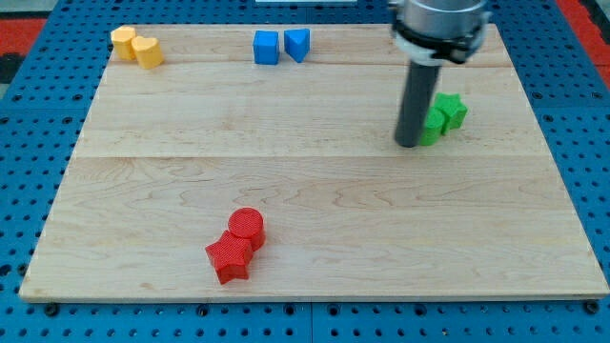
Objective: Nudge the blue cube right a bit
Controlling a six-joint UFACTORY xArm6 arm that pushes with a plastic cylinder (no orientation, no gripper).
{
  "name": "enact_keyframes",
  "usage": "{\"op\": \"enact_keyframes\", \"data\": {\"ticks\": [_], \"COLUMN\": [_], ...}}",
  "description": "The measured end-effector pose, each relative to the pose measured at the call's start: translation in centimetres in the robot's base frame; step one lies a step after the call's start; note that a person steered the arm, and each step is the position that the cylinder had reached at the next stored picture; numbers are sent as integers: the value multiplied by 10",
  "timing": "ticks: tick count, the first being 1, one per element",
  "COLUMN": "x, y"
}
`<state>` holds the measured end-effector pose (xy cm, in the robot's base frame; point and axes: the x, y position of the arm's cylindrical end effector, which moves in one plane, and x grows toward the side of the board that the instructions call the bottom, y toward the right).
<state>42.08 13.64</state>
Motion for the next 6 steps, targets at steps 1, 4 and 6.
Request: {"op": "enact_keyframes", "data": {"ticks": [1, 4, 6], "x": [-8, -183, -216], "y": [-88, -222, -201]}}
